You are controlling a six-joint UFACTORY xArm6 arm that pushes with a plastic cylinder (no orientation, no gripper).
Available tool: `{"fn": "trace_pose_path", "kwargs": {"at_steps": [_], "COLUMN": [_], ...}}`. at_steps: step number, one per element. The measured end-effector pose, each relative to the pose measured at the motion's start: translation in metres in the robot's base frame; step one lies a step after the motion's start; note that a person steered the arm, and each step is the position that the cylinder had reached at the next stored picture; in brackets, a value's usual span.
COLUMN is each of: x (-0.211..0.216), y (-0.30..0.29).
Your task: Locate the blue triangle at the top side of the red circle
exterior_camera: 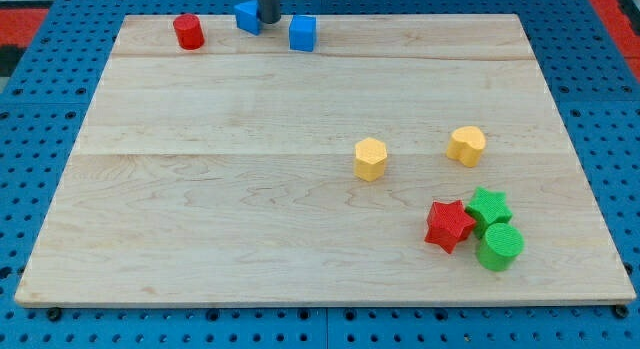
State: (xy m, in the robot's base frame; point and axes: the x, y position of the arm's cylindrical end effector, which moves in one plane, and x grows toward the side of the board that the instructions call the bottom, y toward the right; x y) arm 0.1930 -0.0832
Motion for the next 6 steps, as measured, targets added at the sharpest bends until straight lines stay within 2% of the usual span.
{"fn": "trace_pose_path", "kwargs": {"at_steps": [2, 3, 4, 6], "x": [0.003, 0.004, 0.004, 0.012], "y": [0.013, -0.027, -0.027, -0.062]}}
